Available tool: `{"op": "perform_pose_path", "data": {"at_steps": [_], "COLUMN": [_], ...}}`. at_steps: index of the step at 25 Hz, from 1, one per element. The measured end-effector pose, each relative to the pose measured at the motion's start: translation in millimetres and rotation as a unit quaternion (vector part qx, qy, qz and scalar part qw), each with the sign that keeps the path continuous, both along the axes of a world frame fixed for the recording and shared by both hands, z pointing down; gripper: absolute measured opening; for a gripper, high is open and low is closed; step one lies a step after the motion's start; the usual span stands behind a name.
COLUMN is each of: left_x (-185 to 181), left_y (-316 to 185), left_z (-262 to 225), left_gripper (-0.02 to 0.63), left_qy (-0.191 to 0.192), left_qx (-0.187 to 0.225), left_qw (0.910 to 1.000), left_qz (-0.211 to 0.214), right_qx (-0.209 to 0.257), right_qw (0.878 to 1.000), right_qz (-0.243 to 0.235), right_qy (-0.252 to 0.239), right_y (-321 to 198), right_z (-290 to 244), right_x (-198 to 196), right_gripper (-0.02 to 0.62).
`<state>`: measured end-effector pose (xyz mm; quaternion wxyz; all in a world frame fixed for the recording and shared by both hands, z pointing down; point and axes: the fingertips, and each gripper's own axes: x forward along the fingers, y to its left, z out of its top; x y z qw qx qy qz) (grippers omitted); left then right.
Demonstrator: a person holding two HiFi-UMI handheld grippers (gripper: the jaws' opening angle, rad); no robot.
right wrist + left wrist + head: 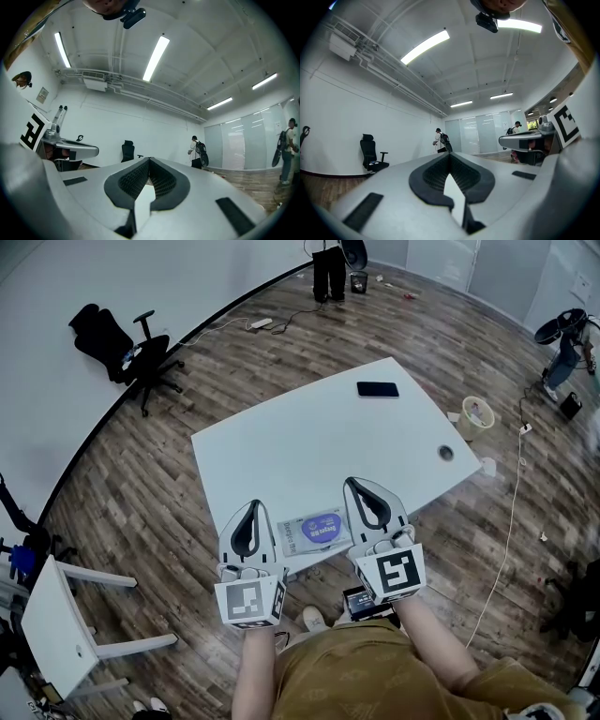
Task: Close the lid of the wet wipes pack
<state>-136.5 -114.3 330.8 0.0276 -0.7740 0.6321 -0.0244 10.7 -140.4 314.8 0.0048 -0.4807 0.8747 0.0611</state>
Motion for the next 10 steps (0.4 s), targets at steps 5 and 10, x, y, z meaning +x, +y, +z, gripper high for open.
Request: {"op": "perform_pose_path", "data": {"at_steps": [5, 10], "left_x": [-1.5, -1.9], "left_y": [-0.5, 0.5], "left_z": [-1.3, -1.9], "left_gripper": [-0.006, -0.006], "left_qy": [-0.001, 0.001], "left_qx": [-0.002, -0.001], "left_qw": [1.0, 1.0], "left_qz": [0.001, 0.001], "right_qx": [-0.001, 0.002], "right_qw": [1.0, 1.0], "right_qz": [-0.001, -0.001], "right_qy": [0.004, 0.003], "right_y": [-0.5, -0.1], "right_z": [0.2, -0.6], "right_x": [-1.0, -0.6], "right_gripper": [0.008, 0.008]}}
